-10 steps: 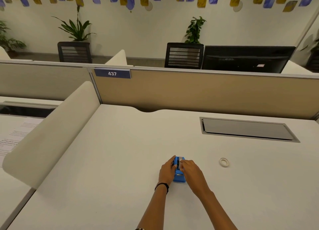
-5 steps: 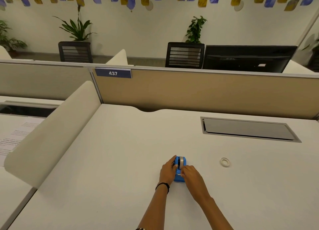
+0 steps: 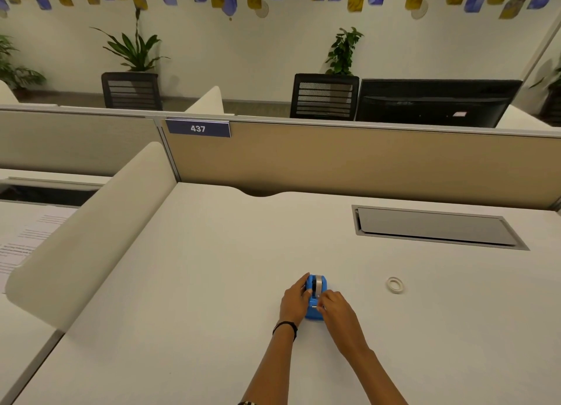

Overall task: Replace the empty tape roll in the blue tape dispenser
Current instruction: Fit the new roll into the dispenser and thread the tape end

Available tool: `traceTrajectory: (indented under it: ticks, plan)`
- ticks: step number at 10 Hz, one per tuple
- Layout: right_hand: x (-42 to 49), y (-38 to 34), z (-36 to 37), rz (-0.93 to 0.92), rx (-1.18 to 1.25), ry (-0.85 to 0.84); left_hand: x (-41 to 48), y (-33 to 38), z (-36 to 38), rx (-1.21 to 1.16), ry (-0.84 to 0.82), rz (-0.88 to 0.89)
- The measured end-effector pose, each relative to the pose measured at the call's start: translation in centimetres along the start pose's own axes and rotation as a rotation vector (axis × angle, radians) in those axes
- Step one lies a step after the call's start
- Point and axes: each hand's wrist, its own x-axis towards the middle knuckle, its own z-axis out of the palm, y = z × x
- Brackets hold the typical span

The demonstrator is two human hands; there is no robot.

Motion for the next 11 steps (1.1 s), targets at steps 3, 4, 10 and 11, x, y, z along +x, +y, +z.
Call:
traceTrajectory:
  ticks: [3,4,10,11]
  plan:
    - [-0.5,1.8,1.6,0.056,0.083,0.095,-0.1,0.1,0.0,0.001,-0.001,-0.005]
    - [-0.5,1.9,1.3,-0.028,0.041,0.138,-0.1,0.1,0.0,0.010,0.000,0.000]
    - [-1.9,2.4,2.7,0.096,0.177,0.144,0.0,-0.1,0.1,0.020,-0.002,0.000]
    - [-2.1,2.4,2.7,0.083,0.131,0.148,0.2,-0.3,-0.1,0.043,-0.026,0.006]
